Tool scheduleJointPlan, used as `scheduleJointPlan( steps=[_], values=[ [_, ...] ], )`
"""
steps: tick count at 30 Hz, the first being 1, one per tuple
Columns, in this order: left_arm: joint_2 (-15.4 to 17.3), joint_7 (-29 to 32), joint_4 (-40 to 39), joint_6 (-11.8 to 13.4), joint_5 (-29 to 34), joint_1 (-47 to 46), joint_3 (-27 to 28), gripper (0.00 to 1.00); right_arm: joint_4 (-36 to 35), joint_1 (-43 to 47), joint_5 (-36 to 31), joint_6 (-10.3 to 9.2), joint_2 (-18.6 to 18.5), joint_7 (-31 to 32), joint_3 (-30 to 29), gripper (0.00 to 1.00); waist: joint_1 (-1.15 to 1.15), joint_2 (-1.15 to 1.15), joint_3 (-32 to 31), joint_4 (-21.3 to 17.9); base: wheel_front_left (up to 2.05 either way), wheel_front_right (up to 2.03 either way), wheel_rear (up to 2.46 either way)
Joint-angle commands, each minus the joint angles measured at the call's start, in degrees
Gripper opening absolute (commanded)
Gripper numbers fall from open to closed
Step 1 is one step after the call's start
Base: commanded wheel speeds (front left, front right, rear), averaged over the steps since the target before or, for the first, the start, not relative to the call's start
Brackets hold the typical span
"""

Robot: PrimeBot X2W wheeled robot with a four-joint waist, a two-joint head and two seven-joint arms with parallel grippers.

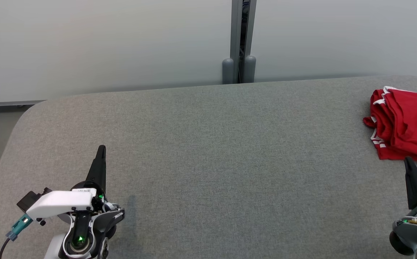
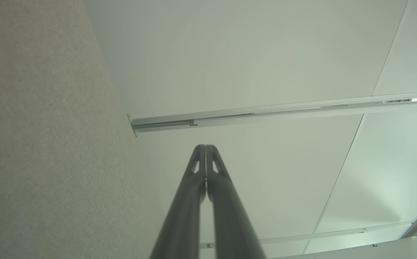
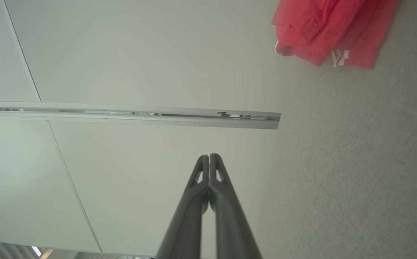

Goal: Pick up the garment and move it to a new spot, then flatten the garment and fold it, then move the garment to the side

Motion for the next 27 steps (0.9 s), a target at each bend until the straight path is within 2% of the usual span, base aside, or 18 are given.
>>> scheduleJointPlan(
  steps=[1, 27],
  values=[
    [0.26, 0.11, 0.01, -0.26, -0.41, -0.95, 0.13, 0.00, -0.10, -0.11, 0.03, 0.00, -0.11, 0.24, -0.14, 0.00, 0.00, 0.00, 0.00, 0.00, 0.00, 0.00, 0.00],
    [0.26, 0.08, 0.00, -0.25, -0.45, -0.95, 0.10, 0.00, -0.09, -0.14, -0.23, 0.00, 0.01, 0.40, -0.36, 0.00, 0.00, 0.00, 0.00, 0.00, 0.00, 0.00, 0.00]
  ],
)
